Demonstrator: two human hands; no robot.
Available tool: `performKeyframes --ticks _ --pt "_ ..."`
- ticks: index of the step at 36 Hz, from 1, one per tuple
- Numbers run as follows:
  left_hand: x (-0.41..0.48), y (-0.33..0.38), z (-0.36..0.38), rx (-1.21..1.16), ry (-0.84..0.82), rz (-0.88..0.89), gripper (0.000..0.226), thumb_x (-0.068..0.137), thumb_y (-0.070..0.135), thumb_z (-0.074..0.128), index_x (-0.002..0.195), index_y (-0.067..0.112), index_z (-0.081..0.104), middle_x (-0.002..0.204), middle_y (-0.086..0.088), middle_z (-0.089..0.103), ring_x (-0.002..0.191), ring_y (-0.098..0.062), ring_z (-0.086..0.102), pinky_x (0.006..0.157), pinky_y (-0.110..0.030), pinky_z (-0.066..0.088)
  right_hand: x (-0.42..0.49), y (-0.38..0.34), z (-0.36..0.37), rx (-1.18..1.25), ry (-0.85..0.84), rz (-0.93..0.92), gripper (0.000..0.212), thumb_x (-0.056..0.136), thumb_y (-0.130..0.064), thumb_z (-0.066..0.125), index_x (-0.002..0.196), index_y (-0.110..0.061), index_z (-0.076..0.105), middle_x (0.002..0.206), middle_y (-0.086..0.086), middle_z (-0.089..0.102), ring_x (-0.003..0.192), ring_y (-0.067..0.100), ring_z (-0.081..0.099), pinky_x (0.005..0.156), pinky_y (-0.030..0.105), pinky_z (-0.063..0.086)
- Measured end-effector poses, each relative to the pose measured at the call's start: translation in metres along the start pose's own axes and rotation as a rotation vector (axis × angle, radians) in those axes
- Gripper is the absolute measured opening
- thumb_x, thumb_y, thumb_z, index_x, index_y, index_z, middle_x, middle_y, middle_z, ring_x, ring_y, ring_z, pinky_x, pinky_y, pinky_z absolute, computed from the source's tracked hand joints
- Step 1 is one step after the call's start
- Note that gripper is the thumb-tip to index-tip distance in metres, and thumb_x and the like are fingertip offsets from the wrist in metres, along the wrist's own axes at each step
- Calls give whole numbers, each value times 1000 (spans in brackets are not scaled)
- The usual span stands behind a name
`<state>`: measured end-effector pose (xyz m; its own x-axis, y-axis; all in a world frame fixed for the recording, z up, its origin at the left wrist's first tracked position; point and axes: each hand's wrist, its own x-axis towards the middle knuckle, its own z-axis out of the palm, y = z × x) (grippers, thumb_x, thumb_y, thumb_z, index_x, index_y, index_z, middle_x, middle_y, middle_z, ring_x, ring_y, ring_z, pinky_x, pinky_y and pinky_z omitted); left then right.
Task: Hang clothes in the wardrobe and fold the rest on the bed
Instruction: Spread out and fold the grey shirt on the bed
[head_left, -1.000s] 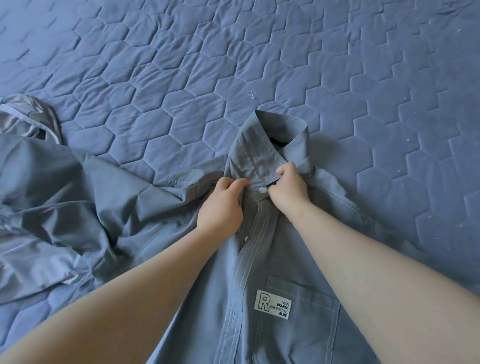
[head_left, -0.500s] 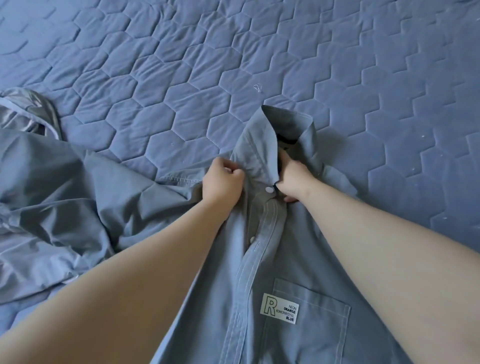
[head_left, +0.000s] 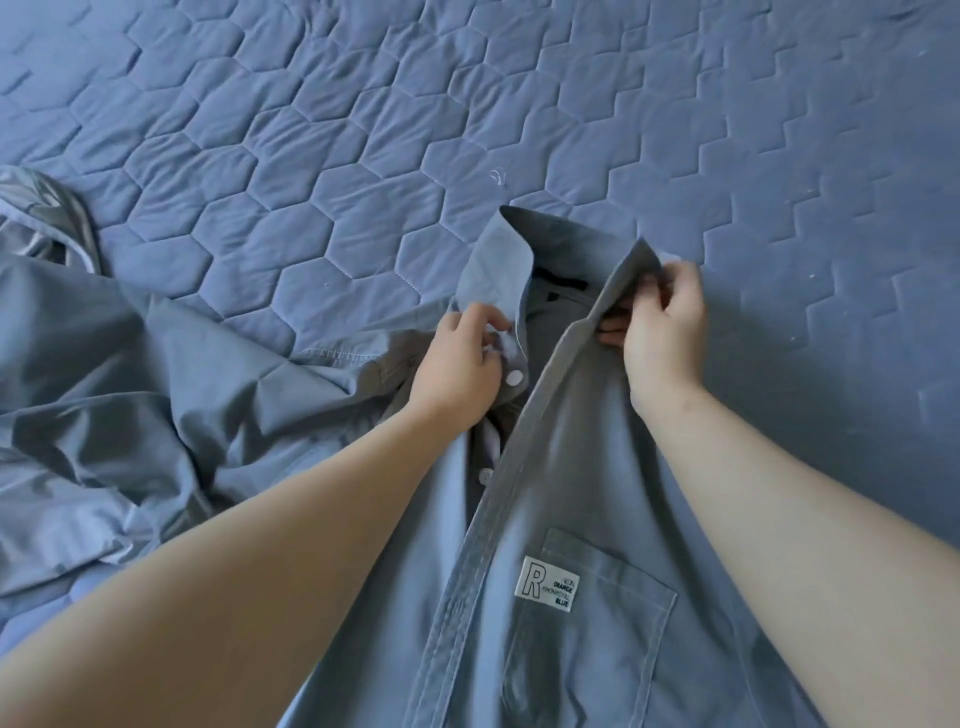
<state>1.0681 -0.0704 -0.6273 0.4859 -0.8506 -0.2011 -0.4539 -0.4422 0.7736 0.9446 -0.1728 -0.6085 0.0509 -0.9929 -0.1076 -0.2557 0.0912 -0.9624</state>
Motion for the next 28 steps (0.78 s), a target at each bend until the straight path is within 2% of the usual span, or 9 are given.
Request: performKeyframes --ticks 3,6,9,12,15,17,22,24,28 --pt "2 4 3 80 -25 23 32 88 6 43 116 21 49 103 -2 46 97 -18 46 77 -30 40 -2 -4 -6 177 70 74 27 101 -14 35 76 -24 40 71 -3 51 51 14 54 46 26 48" --pt "11 9 8 98 -132 15 44 93 12 42 134 29 42 122 -6 48 104 -18 50 87 -31 43 -5 -4 -9 260 113 108 28 98 -10 35 76 -26 41 78 -2 51 72 19 51 57 28 47" --pt "15 17 13 -197 -220 -104 46 99 18 39 144 26 31 134 -5 43 95 -15 54 81 -23 44 -6 -3 -3 62 107 -22 22 94 -14 44 76 -26 45 73 -8 52 78 21 54 75 39 49" --pt "11 19 10 -492 -77 -202 37 98 30 43 134 22 43 127 -10 53 111 -24 54 99 -31 42 -9 -6 12 -173 -51 -77 19 91 -15 48 78 -29 50 71 -7 58 76 28 64 76 44 54" --pt "1 17 -4 -714 52 -344 18 99 34 41 110 21 47 97 -3 60 87 -16 58 74 -26 44 -15 -7 24 -382 -300 1 42 91 -10 46 129 -26 45 108 5 65 100 27 60 90 40 47" --pt "-7 6 -8 -642 5 -381 19 97 35 45 108 19 47 94 -1 59 80 -13 58 68 -26 44 -20 -4 26 -471 -420 48 59 92 -9 45 145 -26 26 126 9 54 111 28 53 95 37 43" --pt "-30 -11 -5 -394 -111 -337 26 89 25 62 110 14 55 85 2 61 67 -9 56 55 -13 46 -26 -3 23 -868 -282 -371 47 90 -8 44 135 -22 47 135 6 44 122 30 41 96 34 31" --pt "-35 -13 -5 -311 -165 -306 24 87 25 65 108 15 58 87 1 61 67 -11 55 57 -16 45 -18 -8 29 -977 -320 -476 47 94 -16 42 140 -22 40 145 0 37 130 27 33 101 36 27" --pt "-39 -21 -6 -78 -258 -268 19 85 25 66 102 17 61 75 7 55 70 -13 52 59 -19 40 6 -16 45 -1158 -493 -266 50 100 -36 30 146 -18 22 150 6 34 140 27 20 109 42 16"
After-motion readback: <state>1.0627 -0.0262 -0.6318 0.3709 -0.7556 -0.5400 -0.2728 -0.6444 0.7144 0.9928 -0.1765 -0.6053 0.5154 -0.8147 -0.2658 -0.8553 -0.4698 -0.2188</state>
